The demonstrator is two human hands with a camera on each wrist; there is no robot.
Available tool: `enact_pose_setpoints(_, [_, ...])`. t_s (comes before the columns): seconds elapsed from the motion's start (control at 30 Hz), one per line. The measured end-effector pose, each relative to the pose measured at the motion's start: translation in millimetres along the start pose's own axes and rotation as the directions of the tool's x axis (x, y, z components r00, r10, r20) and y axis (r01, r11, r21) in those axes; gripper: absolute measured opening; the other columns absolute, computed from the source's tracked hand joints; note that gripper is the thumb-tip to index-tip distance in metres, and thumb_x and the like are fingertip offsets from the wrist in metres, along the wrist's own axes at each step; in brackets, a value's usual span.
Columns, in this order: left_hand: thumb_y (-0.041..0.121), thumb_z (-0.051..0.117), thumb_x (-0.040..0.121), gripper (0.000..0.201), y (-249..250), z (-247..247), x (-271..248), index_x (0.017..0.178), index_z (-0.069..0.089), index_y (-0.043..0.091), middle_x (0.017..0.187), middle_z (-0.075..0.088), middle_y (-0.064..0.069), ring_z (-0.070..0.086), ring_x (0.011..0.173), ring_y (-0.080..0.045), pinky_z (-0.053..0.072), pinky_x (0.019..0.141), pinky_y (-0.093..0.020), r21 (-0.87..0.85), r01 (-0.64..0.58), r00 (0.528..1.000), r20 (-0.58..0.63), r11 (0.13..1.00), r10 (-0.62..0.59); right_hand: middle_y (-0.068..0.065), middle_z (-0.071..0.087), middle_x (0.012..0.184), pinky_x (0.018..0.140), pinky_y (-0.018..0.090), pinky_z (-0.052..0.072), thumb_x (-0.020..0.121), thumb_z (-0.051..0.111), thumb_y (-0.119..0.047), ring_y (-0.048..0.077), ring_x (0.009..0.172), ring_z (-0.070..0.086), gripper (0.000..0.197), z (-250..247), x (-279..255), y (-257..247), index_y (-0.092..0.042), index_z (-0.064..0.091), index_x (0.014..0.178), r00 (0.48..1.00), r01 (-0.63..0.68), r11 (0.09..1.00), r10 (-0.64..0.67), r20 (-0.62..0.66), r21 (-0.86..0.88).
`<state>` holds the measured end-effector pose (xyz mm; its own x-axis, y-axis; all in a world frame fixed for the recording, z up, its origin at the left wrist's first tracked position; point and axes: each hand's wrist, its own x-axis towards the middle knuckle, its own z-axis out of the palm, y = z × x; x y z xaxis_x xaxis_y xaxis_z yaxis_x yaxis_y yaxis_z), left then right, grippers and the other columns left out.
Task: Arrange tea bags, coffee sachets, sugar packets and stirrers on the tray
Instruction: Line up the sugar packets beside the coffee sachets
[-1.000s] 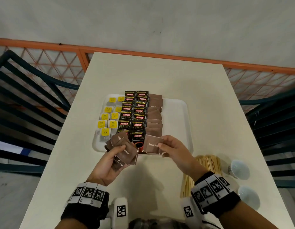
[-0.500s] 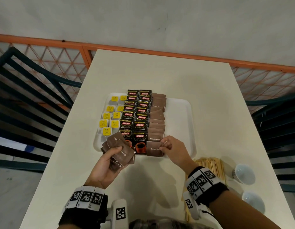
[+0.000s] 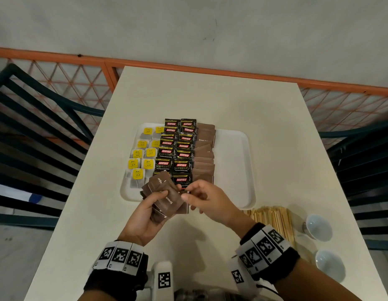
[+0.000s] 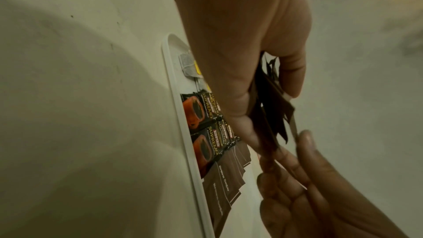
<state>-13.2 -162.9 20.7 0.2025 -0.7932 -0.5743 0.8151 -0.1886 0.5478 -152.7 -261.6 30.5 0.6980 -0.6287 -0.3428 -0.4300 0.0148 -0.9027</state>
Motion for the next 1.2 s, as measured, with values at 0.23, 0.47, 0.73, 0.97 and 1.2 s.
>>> enact_pose_setpoints(0.23, [0.014, 0.049, 0.075, 0.028, 0.7, -0.5, -1.0, 0.082, 0.077, 0.011, 0.092, 0.074, -0.008, 0.071, 0.083, -0.021, 0.059, 0.07, -0.035, -0.147, -0.008, 0.999, 0.047, 0.989, 0.015, 0.008, 0.064, 0.085, 0.062, 0.02, 0.053, 0.084, 0.065, -0.006, 0.016, 0.071, 0.061, 0.021, -1.1, 4.8, 1.1, -0.01, 0.058, 0.103, 0.999, -0.048, 0.974, 0.046, 0.013, 0.221])
enact_pose_setpoints(0.47, [0.01, 0.073, 0.055, 0.034, 7.0, -15.4, 0.6, 0.088, 0.075, 0.008, 0.1, 0.071, -0.014, 0.068, 0.096, -0.032, 0.055, 0.079, -0.051, -0.263, -0.051, 0.995, 0.065, 0.963, 0.071, -0.001, 0.064, 0.088, 0.072, 0.025, 0.047, 0.089, 0.058, -0.012, 0.012, 0.079, 0.059, 0.02, -17.8, 6.7, 13.2, -0.015, 0.066, 0.108, 0.991, -0.054, 0.995, 0.063, -0.116, 0.081])
enact_pose_setpoints(0.73, [0.011, 0.084, 0.045, 0.056, 3.6, -17.4, 2.3, 0.099, 0.072, 0.006, 0.107, 0.068, -0.015, 0.058, 0.114, -0.038, 0.046, 0.092, -0.056, -0.21, -0.006, 0.993, 0.115, 0.978, 0.03, -0.001, 0.057, 0.099, 0.072, 0.015, 0.041, 0.09, 0.056, -0.014, 0.011, 0.088, 0.054, 0.02, -30.1, 11.5, 22.3, -0.032, 0.064, 0.084, 0.945, -0.025, 0.999, 0.03, -0.326, 0.022])
enact_pose_setpoints(0.97, [0.011, 0.083, 0.046, 0.054, 2.1, -20.0, 1.0, 0.099, 0.072, 0.006, 0.106, 0.068, -0.015, 0.061, 0.108, -0.038, 0.045, 0.093, -0.056, -0.196, 0.015, 0.995, 0.101, 0.981, 0.006, 0.005, 0.062, 0.091, 0.057, 0.012, 0.049, 0.096, 0.043, -0.006, 0.004, 0.06, 0.063, 0.019, -48.5, 16.1, 18.3, -0.021, 0.053, 0.092, 0.962, 0.029, 0.991, 0.009, -0.274, 0.133])
enact_pose_setpoints(1.2, [0.012, 0.087, 0.038, 0.063, 2.3, -10.8, 4.4, 0.099, 0.071, 0.006, 0.103, 0.068, -0.016, 0.063, 0.104, -0.039, 0.049, 0.09, -0.052, -0.137, 0.055, 0.995, 0.091, 0.989, -0.043, 0.003, 0.067, 0.078, 0.085, 0.03, 0.052, 0.089, 0.057, -0.014, 0.015, 0.078, 0.062, 0.02, -45.7, 13.3, 12.7, -0.012, 0.071, 0.075, 0.973, 0.01, 0.93, 0.076, -0.217, 0.369])
